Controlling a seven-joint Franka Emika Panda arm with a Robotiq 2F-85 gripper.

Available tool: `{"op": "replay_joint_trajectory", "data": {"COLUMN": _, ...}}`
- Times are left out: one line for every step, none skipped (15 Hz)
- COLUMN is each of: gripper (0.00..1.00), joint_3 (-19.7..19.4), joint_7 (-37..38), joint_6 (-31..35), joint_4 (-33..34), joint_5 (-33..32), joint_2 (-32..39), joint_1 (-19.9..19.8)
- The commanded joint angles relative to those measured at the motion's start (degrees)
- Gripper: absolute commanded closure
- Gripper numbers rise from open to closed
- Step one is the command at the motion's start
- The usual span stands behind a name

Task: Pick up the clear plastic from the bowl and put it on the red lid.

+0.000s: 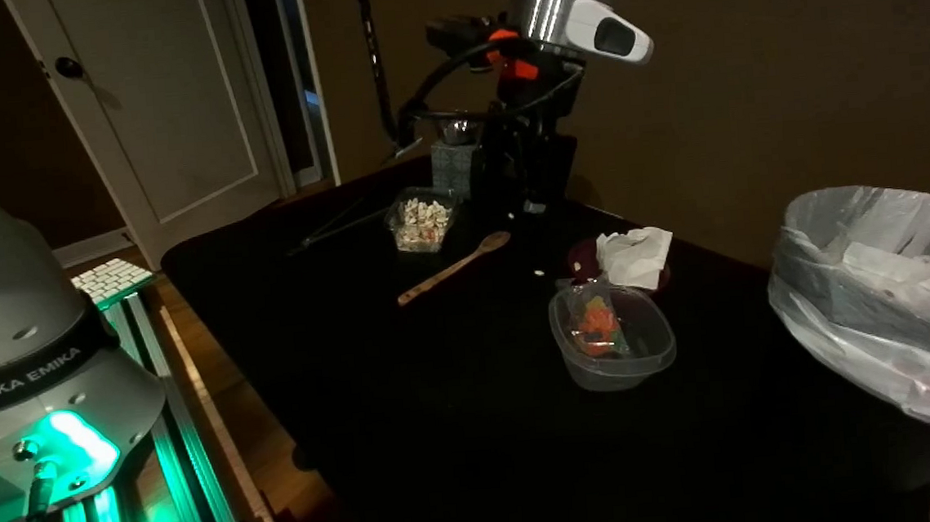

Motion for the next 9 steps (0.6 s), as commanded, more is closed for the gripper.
{"op": "replay_joint_trajectory", "data": {"gripper": 0.0, "joint_3": 0.2, "joint_7": -0.95, "joint_6": 10.77, "joint_4": 0.66, "joint_5": 3.94, "joint_2": 2.62, "joint_1": -1.23}}
{"op": "replay_joint_trajectory", "data": {"gripper": 0.0, "joint_3": 0.13, "joint_7": -0.57, "joint_6": 15.32, "joint_4": 1.36, "joint_5": 4.04, "joint_2": 4.37, "joint_1": -1.43}}
{"op": "replay_joint_trajectory", "data": {"gripper": 0.0, "joint_3": -0.07, "joint_7": 0.1, "joint_6": 19.7, "joint_4": 2.77, "joint_5": 4.49, "joint_2": 7.2, "joint_1": -1.83}}
{"op": "replay_joint_trajectory", "data": {"gripper": 0.0, "joint_3": -0.02, "joint_7": -0.65, "joint_6": 23.47, "joint_4": 3.59, "joint_5": 6.34, "joint_2": 9.29, "joint_1": -2.31}}
{"op": "replay_joint_trajectory", "data": {"gripper": 0.0, "joint_3": 0.21, "joint_7": -0.97, "joint_6": 26.47, "joint_4": 4.51, "joint_5": 7.81, "joint_2": 11.53, "joint_1": -2.75}}
{"op": "replay_joint_trajectory", "data": {"gripper": 0.0, "joint_3": 0.6, "joint_7": -0.84, "joint_6": 28.08, "joint_4": 6.06, "joint_5": 8.97, "joint_2": 14.41, "joint_1": -3.13}}
{"op": "replay_joint_trajectory", "data": {"gripper": 0.0, "joint_3": 1.25, "joint_7": -1.33, "joint_6": 28.45, "joint_4": 7.71, "joint_5": 10.34, "joint_2": 17.15, "joint_1": -3.56}}
{"op": "replay_joint_trajectory", "data": {"gripper": 0.0, "joint_3": 2.28, "joint_7": -2.24, "joint_6": 28.15, "joint_4": 9.32, "joint_5": 11.64, "joint_2": 19.74, "joint_1": -3.9}}
{"op": "replay_joint_trajectory", "data": {"gripper": 0.0, "joint_3": 3.24, "joint_7": -2.7, "joint_6": 27.2, "joint_4": 11.1, "joint_5": 12.14, "joint_2": 22.33, "joint_1": -4.04}}
